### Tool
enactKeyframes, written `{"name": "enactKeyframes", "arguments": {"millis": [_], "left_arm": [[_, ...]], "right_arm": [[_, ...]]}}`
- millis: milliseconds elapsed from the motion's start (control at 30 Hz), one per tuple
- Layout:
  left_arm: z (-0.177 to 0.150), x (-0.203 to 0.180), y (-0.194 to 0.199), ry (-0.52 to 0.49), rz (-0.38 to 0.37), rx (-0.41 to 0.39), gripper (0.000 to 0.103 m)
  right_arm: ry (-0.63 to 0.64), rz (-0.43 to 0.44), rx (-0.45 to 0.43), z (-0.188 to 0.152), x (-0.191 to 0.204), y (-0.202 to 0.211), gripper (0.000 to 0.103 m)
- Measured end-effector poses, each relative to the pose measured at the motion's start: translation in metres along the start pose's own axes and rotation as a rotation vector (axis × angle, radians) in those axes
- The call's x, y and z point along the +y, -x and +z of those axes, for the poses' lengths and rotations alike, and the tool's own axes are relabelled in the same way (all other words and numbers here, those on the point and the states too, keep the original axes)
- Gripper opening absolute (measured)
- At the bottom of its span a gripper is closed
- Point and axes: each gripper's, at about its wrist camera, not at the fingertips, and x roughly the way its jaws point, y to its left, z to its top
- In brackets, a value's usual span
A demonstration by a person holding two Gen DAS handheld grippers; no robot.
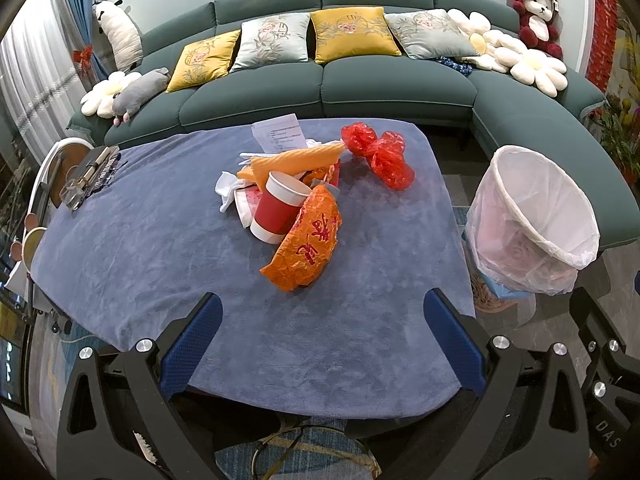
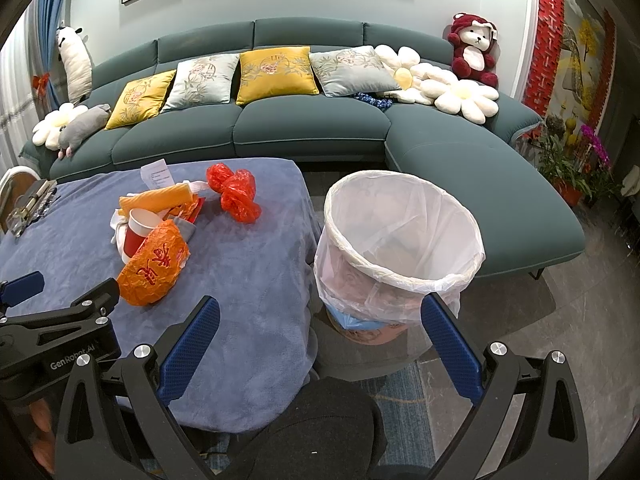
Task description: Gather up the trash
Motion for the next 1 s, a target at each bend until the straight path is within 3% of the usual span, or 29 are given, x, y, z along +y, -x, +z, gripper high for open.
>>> {"name": "enactKeyframes", "arguments": {"millis": [1000], "left_arm": [[0.001,-0.01,0.006,-0.03,-0.006,-0.025,0.096]], "right_arm": [[-0.007,-0.01,-0.009,0.002,-0.007,0.007,0.096]]}}
